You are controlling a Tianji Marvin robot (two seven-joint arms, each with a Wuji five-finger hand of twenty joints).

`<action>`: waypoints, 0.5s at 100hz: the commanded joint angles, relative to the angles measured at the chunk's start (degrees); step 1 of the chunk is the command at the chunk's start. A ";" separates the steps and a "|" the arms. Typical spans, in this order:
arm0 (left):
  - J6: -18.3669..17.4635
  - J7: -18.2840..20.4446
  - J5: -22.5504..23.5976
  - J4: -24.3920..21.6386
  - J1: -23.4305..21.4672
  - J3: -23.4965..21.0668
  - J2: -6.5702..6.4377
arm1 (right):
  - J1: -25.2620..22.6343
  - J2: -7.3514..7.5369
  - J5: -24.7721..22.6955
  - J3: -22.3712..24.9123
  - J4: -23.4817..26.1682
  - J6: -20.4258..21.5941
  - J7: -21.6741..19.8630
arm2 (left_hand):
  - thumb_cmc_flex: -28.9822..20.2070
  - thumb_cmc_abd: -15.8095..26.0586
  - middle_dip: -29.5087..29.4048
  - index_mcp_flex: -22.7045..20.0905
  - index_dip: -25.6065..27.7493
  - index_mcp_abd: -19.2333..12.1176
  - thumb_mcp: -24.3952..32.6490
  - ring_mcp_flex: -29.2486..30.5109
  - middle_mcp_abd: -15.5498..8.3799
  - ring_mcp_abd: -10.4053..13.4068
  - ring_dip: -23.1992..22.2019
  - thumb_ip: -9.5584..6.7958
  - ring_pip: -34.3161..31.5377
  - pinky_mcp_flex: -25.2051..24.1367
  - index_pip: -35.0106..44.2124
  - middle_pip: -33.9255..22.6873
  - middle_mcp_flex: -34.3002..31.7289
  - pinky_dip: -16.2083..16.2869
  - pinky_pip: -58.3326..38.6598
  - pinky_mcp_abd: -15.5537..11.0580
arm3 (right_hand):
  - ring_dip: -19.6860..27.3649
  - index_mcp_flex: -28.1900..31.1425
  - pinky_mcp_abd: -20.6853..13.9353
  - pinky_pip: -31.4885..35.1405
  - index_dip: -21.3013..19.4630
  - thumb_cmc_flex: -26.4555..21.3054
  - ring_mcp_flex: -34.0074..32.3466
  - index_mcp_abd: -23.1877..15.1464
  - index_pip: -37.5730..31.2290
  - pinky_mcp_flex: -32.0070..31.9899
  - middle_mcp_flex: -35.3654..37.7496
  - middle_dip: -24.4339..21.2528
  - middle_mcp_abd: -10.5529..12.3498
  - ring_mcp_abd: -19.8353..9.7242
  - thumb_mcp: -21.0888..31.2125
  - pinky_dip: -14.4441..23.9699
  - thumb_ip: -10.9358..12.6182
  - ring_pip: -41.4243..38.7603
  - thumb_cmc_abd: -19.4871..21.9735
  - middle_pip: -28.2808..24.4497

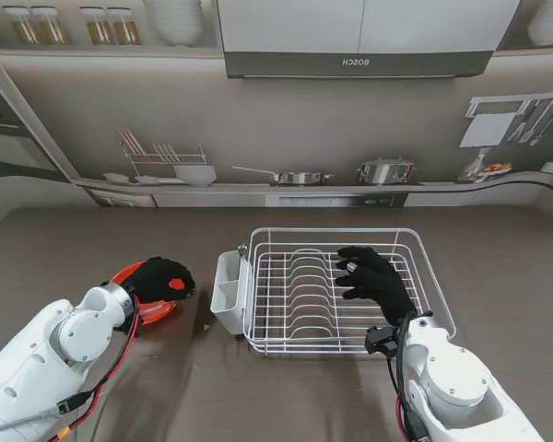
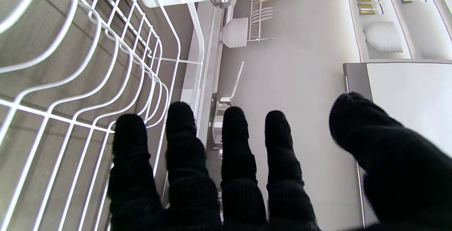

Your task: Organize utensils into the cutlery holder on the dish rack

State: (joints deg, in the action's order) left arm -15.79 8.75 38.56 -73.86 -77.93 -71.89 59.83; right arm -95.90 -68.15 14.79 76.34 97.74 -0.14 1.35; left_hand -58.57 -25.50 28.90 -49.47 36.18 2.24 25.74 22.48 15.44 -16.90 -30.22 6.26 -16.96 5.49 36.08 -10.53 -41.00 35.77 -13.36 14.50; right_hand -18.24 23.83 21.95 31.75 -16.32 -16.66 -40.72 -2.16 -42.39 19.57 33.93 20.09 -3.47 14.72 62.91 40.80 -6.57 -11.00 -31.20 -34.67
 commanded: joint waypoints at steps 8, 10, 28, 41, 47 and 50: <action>-0.61 -0.56 0.55 0.55 -0.11 -0.03 0.46 | -0.34 -0.30 0.04 -0.04 0.39 -0.13 -0.69 | -2.30 2.82 1.95 -1.83 1.86 -1.61 0.47 1.85 -2.29 0.55 -0.76 0.05 -1.91 1.13 7.97 -1.90 -1.78 1.22 0.76 0.50 | -0.75 1.07 1.62 0.10 0.93 1.69 -1.65 -0.19 0.27 0.34 1.27 -0.39 -0.30 0.57 -0.10 -0.01 0.57 -0.51 1.32 0.27; -0.81 -0.81 0.74 0.61 -0.12 -0.07 0.48 | -0.33 -0.30 0.04 -0.04 0.38 -0.13 -0.72 | -2.19 2.90 2.19 -1.80 2.00 -1.68 0.64 2.11 -2.73 0.69 -0.79 0.08 -2.06 1.34 8.37 -2.14 -2.09 1.21 0.71 0.54 | -0.75 1.06 1.62 0.10 0.93 1.66 -1.62 -0.22 0.27 0.34 1.27 -0.39 -0.26 0.58 -0.08 -0.01 0.58 -0.49 1.30 0.27; -1.90 -2.37 1.79 0.01 -0.84 -1.15 0.58 | -0.31 -0.27 0.07 -0.07 0.32 -0.17 -0.86 | -0.97 2.74 6.38 -1.34 4.70 -1.52 3.31 3.83 -5.15 1.52 -1.18 1.18 -3.68 2.59 10.52 -5.21 -4.43 1.09 0.17 0.10 | -0.73 1.03 1.59 0.13 0.94 1.71 -1.58 -0.18 0.28 0.37 1.21 -0.39 -0.27 0.55 -0.09 -0.03 0.58 -0.47 1.39 0.28; -2.31 -3.29 2.63 -1.07 -1.68 -2.31 0.64 | -0.26 -0.29 0.03 -0.11 0.25 -0.18 -0.82 | 0.35 2.14 24.25 -1.60 5.96 -1.65 5.85 5.62 -6.62 2.03 -2.56 2.13 -6.36 3.17 10.74 -6.65 -7.80 1.21 -1.03 -0.24 | -0.74 1.04 1.56 0.12 0.95 1.71 -1.60 -0.21 0.30 0.34 1.23 -0.39 -0.30 0.60 -0.09 -0.05 0.60 -0.48 1.43 0.28; -2.51 -3.40 2.82 -1.64 -2.05 -2.84 0.64 | -0.23 -0.29 0.02 -0.14 0.21 -0.22 -0.83 | 0.56 1.80 28.60 -1.71 6.23 -1.34 6.85 6.59 -7.02 2.25 -3.55 2.43 -7.96 3.61 10.98 -6.88 -9.52 1.56 -2.43 -0.33 | -0.73 1.03 1.58 0.11 0.95 1.77 -1.56 -0.14 0.31 0.32 1.21 -0.39 -0.34 0.59 -0.11 -0.06 0.60 -0.47 1.49 0.28; -2.60 -3.46 2.93 -1.92 -2.23 -3.10 0.64 | -0.22 -0.29 0.03 -0.15 0.20 -0.26 -0.84 | 0.69 1.60 30.32 -1.78 6.35 -1.27 7.34 7.15 -7.26 2.43 -4.14 2.55 -9.01 3.61 11.15 -7.06 -10.59 1.94 -3.83 -0.40 | -0.73 1.03 1.57 0.12 0.95 1.75 -1.58 -0.18 0.31 0.35 1.19 -0.39 -0.32 0.65 -0.09 -0.06 0.60 -0.48 1.50 0.30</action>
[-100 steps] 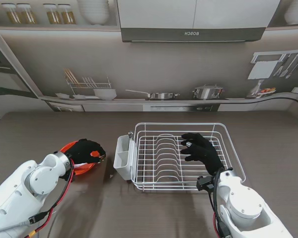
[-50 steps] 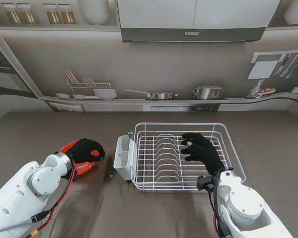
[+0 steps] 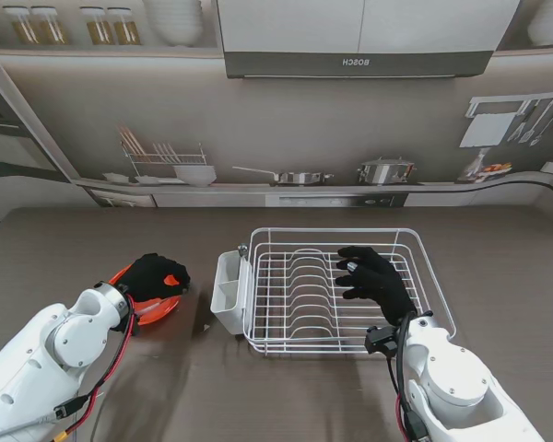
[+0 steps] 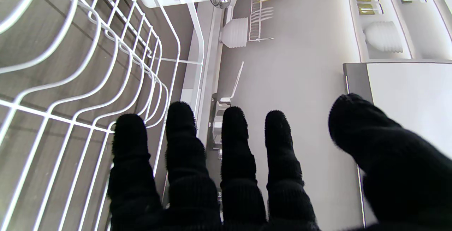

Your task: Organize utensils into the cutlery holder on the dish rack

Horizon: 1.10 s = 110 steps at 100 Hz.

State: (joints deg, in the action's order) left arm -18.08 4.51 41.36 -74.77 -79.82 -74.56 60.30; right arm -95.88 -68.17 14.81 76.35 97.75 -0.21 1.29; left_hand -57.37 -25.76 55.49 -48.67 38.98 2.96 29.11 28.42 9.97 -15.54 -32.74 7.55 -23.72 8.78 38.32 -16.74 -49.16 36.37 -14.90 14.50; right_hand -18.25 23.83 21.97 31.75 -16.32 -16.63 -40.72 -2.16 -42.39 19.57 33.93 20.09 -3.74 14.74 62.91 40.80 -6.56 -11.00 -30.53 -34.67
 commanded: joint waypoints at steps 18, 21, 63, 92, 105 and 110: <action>-0.49 0.25 0.35 -2.68 -1.32 -1.98 0.27 | -0.25 -0.27 0.01 -0.19 0.20 -0.37 -0.80 | -0.54 1.73 5.24 -1.97 4.17 -1.78 5.25 4.36 -2.83 1.57 -2.95 1.82 -5.79 -3.40 9.57 0.50 -7.02 -2.61 -18.87 -1.19 | -0.72 1.05 1.57 0.12 0.97 1.76 -1.58 -0.12 0.34 0.31 1.14 -0.40 0.01 0.53 -0.14 -0.09 0.61 -0.47 0.91 0.30; -0.49 0.38 0.33 -2.98 -1.47 -2.23 0.26 | -0.24 -0.27 -0.01 -0.20 0.19 -0.37 -0.78 | -0.67 1.82 4.54 -1.59 4.50 -1.72 5.19 4.94 -2.96 1.65 -2.97 1.83 -6.07 -3.38 9.89 0.79 -7.56 -2.92 -20.67 -1.09 | -0.72 1.00 1.57 0.12 0.98 1.71 -1.59 -0.13 0.36 0.31 1.16 -0.40 -0.04 0.57 -0.11 -0.09 0.62 -0.47 0.88 0.28; -1.30 -0.91 2.00 -5.95 -3.45 -4.95 0.33 | -0.13 -0.22 0.01 -0.27 0.07 -0.51 -1.07 | 2.15 -0.91 2.44 1.97 3.06 -3.26 14.74 12.83 -4.86 2.53 -3.56 5.77 -9.11 -0.38 19.83 -0.42 -15.04 -7.39 -32.10 0.99 | -0.70 0.90 1.54 0.13 1.00 1.76 -1.51 -0.06 0.42 0.30 1.07 -0.42 -0.07 0.64 -0.20 -0.12 0.63 -0.42 1.01 0.35; -1.64 -1.63 2.56 -8.77 -5.04 -7.18 0.47 | -0.11 -0.20 0.11 -0.39 0.01 -0.55 -1.21 | 3.79 -2.31 4.15 2.09 3.57 -3.53 18.55 14.79 -5.31 2.37 -4.78 7.41 -10.98 1.03 22.19 -2.16 -16.89 -7.59 -33.49 1.52 | -0.71 0.76 1.51 0.13 1.00 1.77 -1.50 0.04 0.40 0.27 1.05 -0.42 -0.06 0.61 -0.22 -0.14 0.64 -0.41 1.10 0.33; -1.56 -1.62 2.11 -9.68 -5.40 -7.92 0.57 | -0.10 -0.20 0.13 -0.43 -0.03 -0.59 -1.26 | 4.32 -2.63 5.22 1.88 3.65 -3.54 19.48 15.65 -5.35 2.21 -5.42 7.77 -12.06 1.91 22.43 -3.24 -17.49 -7.38 -34.46 1.85 | -0.71 0.76 1.51 0.12 1.01 1.79 -1.47 0.02 0.40 0.24 1.01 -0.43 -0.05 0.71 -0.25 -0.14 0.65 -0.40 1.12 0.33; -1.54 -1.63 1.61 -9.83 -5.37 -8.02 0.64 | -0.10 -0.21 0.13 -0.45 -0.03 -0.63 -1.24 | 4.46 -2.81 5.62 1.79 3.70 -3.41 19.91 15.97 -5.30 2.04 -5.74 7.92 -12.57 2.30 22.52 -3.67 -17.80 -7.26 -34.95 1.91 | -0.72 0.75 1.46 0.13 1.00 1.77 -1.50 0.04 0.39 0.26 0.96 -0.44 -0.09 0.68 -0.23 -0.14 0.65 -0.41 1.14 0.35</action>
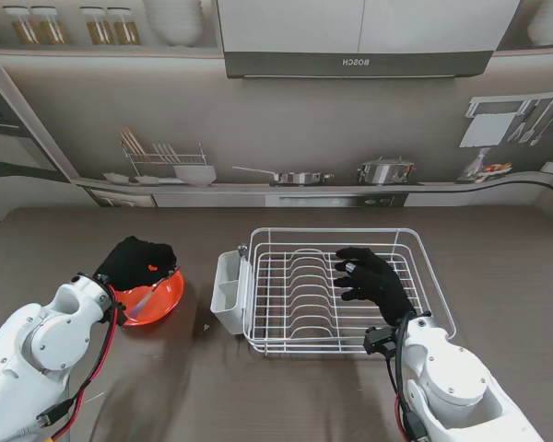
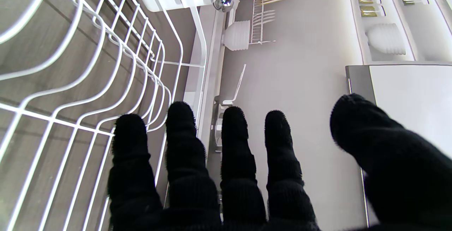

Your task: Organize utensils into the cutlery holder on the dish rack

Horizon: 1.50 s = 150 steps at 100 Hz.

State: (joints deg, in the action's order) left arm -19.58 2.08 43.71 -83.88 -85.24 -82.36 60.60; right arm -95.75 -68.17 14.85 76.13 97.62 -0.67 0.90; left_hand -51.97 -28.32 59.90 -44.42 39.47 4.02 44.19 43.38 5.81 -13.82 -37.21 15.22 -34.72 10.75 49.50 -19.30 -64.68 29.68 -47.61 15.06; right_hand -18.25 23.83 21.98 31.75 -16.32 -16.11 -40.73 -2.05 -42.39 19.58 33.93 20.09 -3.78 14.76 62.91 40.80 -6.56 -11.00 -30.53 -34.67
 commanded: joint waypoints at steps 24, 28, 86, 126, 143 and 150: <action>0.21 1.59 -1.50 -2.64 0.06 -0.75 0.37 | -0.20 -0.21 0.18 -0.29 0.06 -0.27 -0.91 | -0.53 -0.56 2.50 -2.53 3.61 -4.41 5.70 1.69 -0.86 -0.20 -2.66 0.63 -3.67 1.19 11.60 -2.43 -2.78 -0.28 -3.57 1.41 | -0.71 0.77 1.47 0.09 1.01 1.26 -1.47 -0.05 0.38 0.18 0.99 -0.43 -0.06 0.68 -0.25 -0.16 0.65 -0.39 1.11 0.32; 0.32 1.64 -1.71 -2.99 0.15 -0.78 0.41 | -0.20 -0.20 0.19 -0.29 0.05 -0.30 -0.94 | -0.53 -0.64 2.57 -2.58 3.57 -4.27 5.81 1.73 -0.81 -0.26 -2.81 0.65 -3.88 1.29 11.54 -2.52 -2.86 -0.22 -3.76 1.47 | -0.71 0.78 1.46 0.09 1.00 1.28 -1.46 -0.04 0.37 0.20 0.99 -0.44 -0.01 0.65 -0.25 -0.17 0.64 -0.39 1.10 0.31; 1.03 1.74 -17.30 -1.97 6.93 6.76 2.44 | -0.09 -0.24 0.21 -0.29 -0.07 -0.23 -0.84 | -1.71 -0.07 2.24 -2.86 3.61 -2.65 4.54 1.70 0.58 -1.56 -3.50 0.03 -4.35 1.20 10.35 -2.79 -2.76 -0.04 -4.35 2.38 | -0.71 0.75 1.47 0.09 1.03 1.25 -1.45 -0.06 0.39 0.20 0.97 -0.45 0.01 0.61 -0.27 -0.19 0.66 -0.39 1.15 0.30; -0.21 -1.10 -25.86 1.20 11.32 13.30 4.46 | 0.06 -0.26 0.20 -0.13 -0.23 -0.26 -0.78 | -2.54 0.57 1.43 -3.03 3.70 -1.86 2.75 1.47 1.17 -1.94 -3.43 -0.71 -3.83 0.31 8.93 -2.50 -2.49 0.02 -3.76 2.69 | -0.71 0.76 1.51 0.08 1.03 1.23 -1.44 0.01 0.38 0.18 0.89 -0.45 -0.10 0.69 -0.26 -0.20 0.66 -0.38 1.15 0.33; -0.80 -2.18 -27.33 2.79 12.07 15.26 5.04 | 0.14 -0.28 0.21 -0.08 -0.30 -0.12 -0.74 | -3.04 0.88 0.98 -3.35 3.49 -1.58 1.71 1.24 1.47 -2.07 -3.38 -1.21 -3.55 -0.15 8.04 -2.34 -2.34 0.08 -3.33 2.71 | -0.71 0.68 1.48 0.08 1.05 1.31 -1.43 -0.05 0.42 0.16 0.94 -0.46 -0.09 0.65 -0.30 -0.20 0.65 -0.37 1.19 0.32; -0.89 -2.28 -27.99 3.35 12.12 15.85 5.19 | 0.19 -0.29 0.20 -0.04 -0.33 -0.07 -0.68 | -3.19 0.95 0.86 -3.42 3.46 -1.37 1.41 1.16 1.66 -2.19 -3.37 -1.37 -3.49 -0.39 7.76 -2.30 -2.30 0.07 -3.11 2.78 | -0.72 0.71 1.49 0.08 1.04 1.28 -1.49 -0.02 0.41 0.18 0.97 -0.45 -0.03 0.60 -0.29 -0.20 0.66 -0.40 1.18 0.31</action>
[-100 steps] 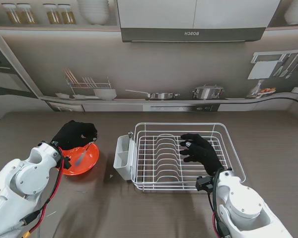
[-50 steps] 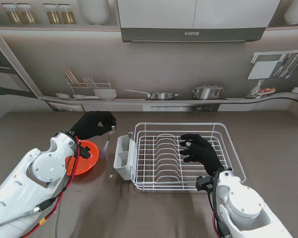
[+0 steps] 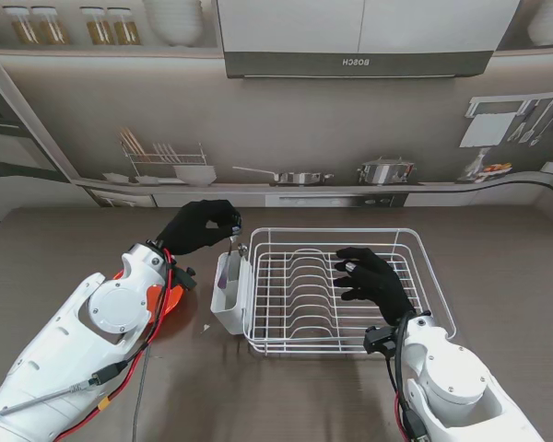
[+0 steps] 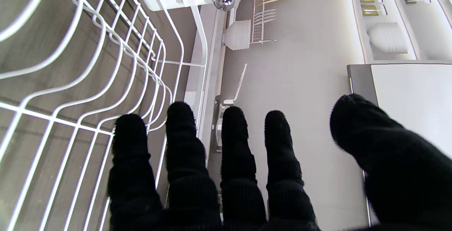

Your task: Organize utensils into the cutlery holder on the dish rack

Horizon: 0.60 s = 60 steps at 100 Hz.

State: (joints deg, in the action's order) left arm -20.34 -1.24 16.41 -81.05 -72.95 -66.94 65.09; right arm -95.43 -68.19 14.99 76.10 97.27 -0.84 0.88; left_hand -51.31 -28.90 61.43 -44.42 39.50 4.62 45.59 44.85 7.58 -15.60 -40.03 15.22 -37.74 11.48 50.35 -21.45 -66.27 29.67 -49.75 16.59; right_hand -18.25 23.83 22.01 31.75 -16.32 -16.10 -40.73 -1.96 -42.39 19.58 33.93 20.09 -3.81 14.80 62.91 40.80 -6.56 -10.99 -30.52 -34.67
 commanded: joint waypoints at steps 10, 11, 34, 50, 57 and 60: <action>-0.17 0.66 -0.86 1.15 -0.37 0.98 0.84 | -0.10 -0.30 0.05 0.01 0.00 0.09 -0.54 | -4.11 1.70 -0.87 -3.53 3.44 -1.77 -0.39 -0.49 0.09 -0.53 -0.55 -1.59 -0.39 -1.24 6.59 -0.08 -0.59 0.12 -0.81 1.27 | -0.72 0.71 1.45 0.08 1.05 1.26 -1.51 -0.10 0.42 0.16 0.93 -0.47 -0.09 0.66 -0.26 -0.20 0.66 -0.41 1.12 0.35; -0.16 0.64 -0.90 1.18 -0.41 1.02 0.85 | -0.10 -0.30 0.06 0.02 0.00 0.08 -0.54 | -4.14 1.65 -0.89 -3.53 3.43 -1.76 -0.43 -0.49 0.12 -0.54 -0.55 -1.62 -0.39 -1.28 6.55 -0.08 -0.62 0.12 -0.78 1.27 | -0.72 0.72 1.46 0.08 1.05 1.26 -1.49 -0.10 0.42 0.16 0.97 -0.47 -0.09 0.64 -0.26 -0.20 0.66 -0.40 1.13 0.34; 0.15 0.28 0.11 1.36 -2.16 1.36 0.73 | -0.09 -0.30 0.09 0.02 -0.01 0.09 -0.55 | -5.05 1.95 -1.52 -3.97 2.74 -1.30 -1.96 -1.84 0.63 -0.69 -0.41 -2.48 0.26 -2.33 4.92 0.54 0.09 0.40 -0.43 0.25 | -0.73 0.75 1.46 0.10 1.04 1.29 -1.53 -0.06 0.40 0.20 0.93 -0.47 -0.08 0.60 -0.29 -0.20 0.65 -0.42 1.18 0.35; 0.34 -0.51 0.94 1.95 -2.65 1.84 0.81 | -0.12 -0.30 0.22 -0.02 0.01 0.10 -0.61 | -6.68 2.93 -0.72 -4.56 1.55 -1.20 -5.68 -5.80 1.23 -0.75 -0.13 -4.19 1.90 -4.65 2.49 2.18 2.92 0.46 1.46 -1.40 | -0.73 0.76 1.50 0.09 1.04 1.28 -1.54 -0.05 0.39 0.19 0.98 -0.45 -0.04 0.61 -0.27 -0.20 0.66 -0.42 1.16 0.31; 0.45 -0.62 1.80 2.21 -2.80 2.05 0.73 | -0.11 -0.29 0.20 -0.01 -0.01 0.11 -0.62 | -7.70 3.58 -0.85 -4.95 0.71 -0.86 -7.98 -7.39 1.84 -0.91 0.50 -5.14 3.18 -5.55 0.62 3.57 4.30 0.45 2.85 -1.96 | -0.73 0.76 1.49 0.09 1.04 1.31 -1.48 -0.09 0.38 0.18 1.02 -0.45 -0.10 0.68 -0.29 -0.20 0.65 -0.40 1.18 0.31; 0.47 -0.76 2.32 2.35 -2.86 2.11 0.69 | -0.11 -0.30 0.20 -0.01 -0.02 0.10 -0.60 | -7.88 3.84 -0.86 -5.08 0.25 -0.86 -8.82 -7.92 2.05 -0.97 0.61 -5.43 3.44 -5.83 -0.10 3.80 4.81 0.43 3.25 -2.05 | -0.72 0.78 1.49 0.09 1.03 1.30 -1.42 -0.08 0.38 0.18 1.01 -0.45 -0.09 0.65 -0.28 -0.20 0.66 -0.37 1.21 0.32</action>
State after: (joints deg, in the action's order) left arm -20.19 -2.84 17.76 -79.23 -75.38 -64.99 65.54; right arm -95.32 -68.22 15.12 76.18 97.19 -0.83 0.97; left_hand -55.49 -28.17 60.13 -45.33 38.69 5.92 38.38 38.30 9.21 -16.25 -40.03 13.21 -35.47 7.22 47.25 -18.29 -62.95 29.67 -48.20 16.63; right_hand -18.25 23.83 22.01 31.75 -16.31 -16.10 -40.73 -1.95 -42.39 19.58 33.93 20.09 -3.81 14.81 62.91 40.80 -6.56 -10.99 -30.52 -34.67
